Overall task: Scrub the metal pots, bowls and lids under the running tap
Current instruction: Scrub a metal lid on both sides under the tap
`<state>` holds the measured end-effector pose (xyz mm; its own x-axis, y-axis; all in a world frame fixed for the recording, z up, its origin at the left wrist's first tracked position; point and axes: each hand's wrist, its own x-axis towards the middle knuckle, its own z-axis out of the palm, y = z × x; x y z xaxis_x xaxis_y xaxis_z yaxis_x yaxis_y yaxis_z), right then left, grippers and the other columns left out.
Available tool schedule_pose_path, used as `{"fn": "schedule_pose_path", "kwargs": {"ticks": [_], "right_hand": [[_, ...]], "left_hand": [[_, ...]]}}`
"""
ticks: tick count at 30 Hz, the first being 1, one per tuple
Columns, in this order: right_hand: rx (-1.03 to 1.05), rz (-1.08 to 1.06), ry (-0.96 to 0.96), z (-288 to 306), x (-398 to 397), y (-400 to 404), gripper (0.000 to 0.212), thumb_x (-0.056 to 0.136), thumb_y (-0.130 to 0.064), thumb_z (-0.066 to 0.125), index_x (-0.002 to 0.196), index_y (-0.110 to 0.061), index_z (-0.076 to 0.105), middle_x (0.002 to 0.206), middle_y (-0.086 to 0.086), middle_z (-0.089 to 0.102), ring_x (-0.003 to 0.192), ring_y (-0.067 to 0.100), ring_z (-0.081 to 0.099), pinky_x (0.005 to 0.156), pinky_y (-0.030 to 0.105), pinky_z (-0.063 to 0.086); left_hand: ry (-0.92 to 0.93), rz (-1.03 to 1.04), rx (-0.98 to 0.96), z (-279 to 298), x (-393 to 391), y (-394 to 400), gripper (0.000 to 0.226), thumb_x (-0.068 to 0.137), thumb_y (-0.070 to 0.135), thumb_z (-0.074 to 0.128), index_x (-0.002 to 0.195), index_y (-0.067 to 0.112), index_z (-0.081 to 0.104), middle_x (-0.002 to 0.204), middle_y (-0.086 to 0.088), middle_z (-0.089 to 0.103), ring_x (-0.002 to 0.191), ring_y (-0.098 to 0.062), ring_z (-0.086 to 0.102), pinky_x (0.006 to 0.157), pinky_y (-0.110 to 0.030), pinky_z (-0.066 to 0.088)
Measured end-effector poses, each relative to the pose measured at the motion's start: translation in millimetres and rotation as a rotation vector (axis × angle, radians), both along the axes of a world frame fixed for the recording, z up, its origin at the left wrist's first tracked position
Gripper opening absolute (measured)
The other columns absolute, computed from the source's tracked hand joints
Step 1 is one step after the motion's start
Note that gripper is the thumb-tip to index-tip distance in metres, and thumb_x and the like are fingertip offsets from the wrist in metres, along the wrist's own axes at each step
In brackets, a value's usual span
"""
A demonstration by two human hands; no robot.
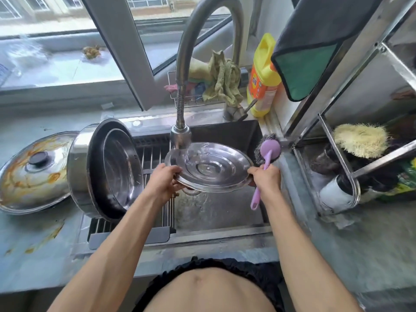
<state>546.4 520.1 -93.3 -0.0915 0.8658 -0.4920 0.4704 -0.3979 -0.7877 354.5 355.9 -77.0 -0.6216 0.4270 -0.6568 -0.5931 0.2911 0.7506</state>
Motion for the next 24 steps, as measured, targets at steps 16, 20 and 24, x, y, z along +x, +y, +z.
{"fn": "schedule_pose_path", "kwargs": {"ticks": [16,20,24], "right_hand": [[0.072,0.615,-0.466,18.5,-72.4,66.6,0.064,0.09,-0.009,0.057,0.147,-0.003,0.029,0.118,0.019,0.067,0.091,0.031,0.068,0.079,0.044,0.058],[0.0,0.582,-0.298,29.2,-97.4,80.5,0.09,0.095,-0.012,0.049,0.155,-0.018,-0.017,0.105,0.014,0.071,0.067,0.023,0.069,0.055,0.034,0.056],[-0.047,0.485,-0.09,37.6,-112.7,93.0,0.088,0.096,-0.019,0.053,0.156,-0.014,-0.011,0.088,0.013,0.075,0.054,0.014,0.064,0.047,0.028,0.047]], "left_hand": [[0.522,-0.128,-0.169,14.4,-20.2,33.1,0.045,0.096,0.057,0.061,0.106,0.014,0.061,0.098,-0.007,0.068,0.077,-0.016,0.06,0.062,-0.033,0.046],[0.467,-0.102,-0.164,5.3,-18.8,42.0,0.03,0.097,0.035,0.065,0.107,0.007,0.065,0.094,-0.009,0.069,0.069,-0.014,0.054,0.054,-0.028,0.04],[0.435,-0.071,-0.182,1.3,-17.7,44.2,0.018,0.098,0.026,0.066,0.09,0.013,0.059,0.071,-0.001,0.054,0.054,-0.012,0.044,0.044,-0.025,0.035]]}}
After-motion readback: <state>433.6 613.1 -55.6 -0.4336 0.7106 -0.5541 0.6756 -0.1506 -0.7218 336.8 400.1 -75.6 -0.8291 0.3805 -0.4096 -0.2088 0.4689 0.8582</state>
